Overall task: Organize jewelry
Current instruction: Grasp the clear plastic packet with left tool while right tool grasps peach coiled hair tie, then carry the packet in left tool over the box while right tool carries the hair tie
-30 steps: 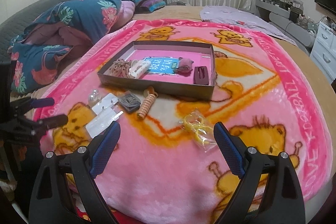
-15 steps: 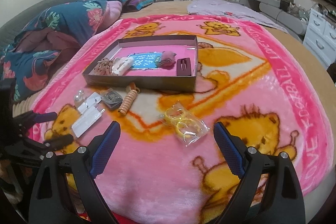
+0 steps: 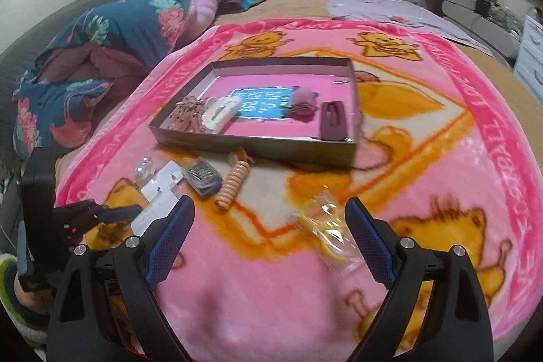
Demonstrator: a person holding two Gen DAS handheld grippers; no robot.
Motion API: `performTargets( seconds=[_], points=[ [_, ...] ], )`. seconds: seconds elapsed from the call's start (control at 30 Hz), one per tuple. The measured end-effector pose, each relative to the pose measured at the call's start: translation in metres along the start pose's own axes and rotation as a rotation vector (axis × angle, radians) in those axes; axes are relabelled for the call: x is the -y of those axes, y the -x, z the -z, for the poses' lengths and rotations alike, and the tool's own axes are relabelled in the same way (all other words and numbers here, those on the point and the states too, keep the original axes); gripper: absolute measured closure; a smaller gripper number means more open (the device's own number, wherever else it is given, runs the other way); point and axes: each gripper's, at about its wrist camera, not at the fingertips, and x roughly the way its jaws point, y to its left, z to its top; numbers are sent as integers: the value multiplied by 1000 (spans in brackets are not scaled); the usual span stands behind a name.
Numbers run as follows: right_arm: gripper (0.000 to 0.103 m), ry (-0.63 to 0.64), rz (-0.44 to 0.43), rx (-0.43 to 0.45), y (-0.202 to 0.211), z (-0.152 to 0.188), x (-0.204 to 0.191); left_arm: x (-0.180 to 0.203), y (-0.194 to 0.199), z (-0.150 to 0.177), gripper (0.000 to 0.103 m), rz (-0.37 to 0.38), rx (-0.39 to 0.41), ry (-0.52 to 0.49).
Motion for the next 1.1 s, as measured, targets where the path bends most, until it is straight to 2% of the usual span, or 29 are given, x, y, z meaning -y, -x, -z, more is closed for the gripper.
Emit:
performTargets(
  seconds=[0.07,0.17,0.33,0.4,0.57,0.77,0.9,1.1],
  points=[
    [18,17,-7,-22,-11,-4,-6,0,-1,1,67,11,-4,-1],
    [26,38,-20,-76,-34,-8,-16,1,0,2,68,12,-1,-17],
    [47,70,-18,-135,-63,-10,-28,-3,4,5,69,30,-7,-8],
    [52,77,-8,-155,-73,-10,-30,-5,6,7,69,43,-8,2],
    [56,77,-4,-182,-92,-10,-33,-10,9,9,69,54,-3,16],
    [73,63,0,-222,-112,-11,-31,-12,12,9,69,61,5,24],
    [85,64,3,-215,-113,-10,-29,-13,15,9,69,58,13,25],
    [86,0,8,-185,-101,-5,-15,-14,18,10,69,55,19,26]
  ],
)
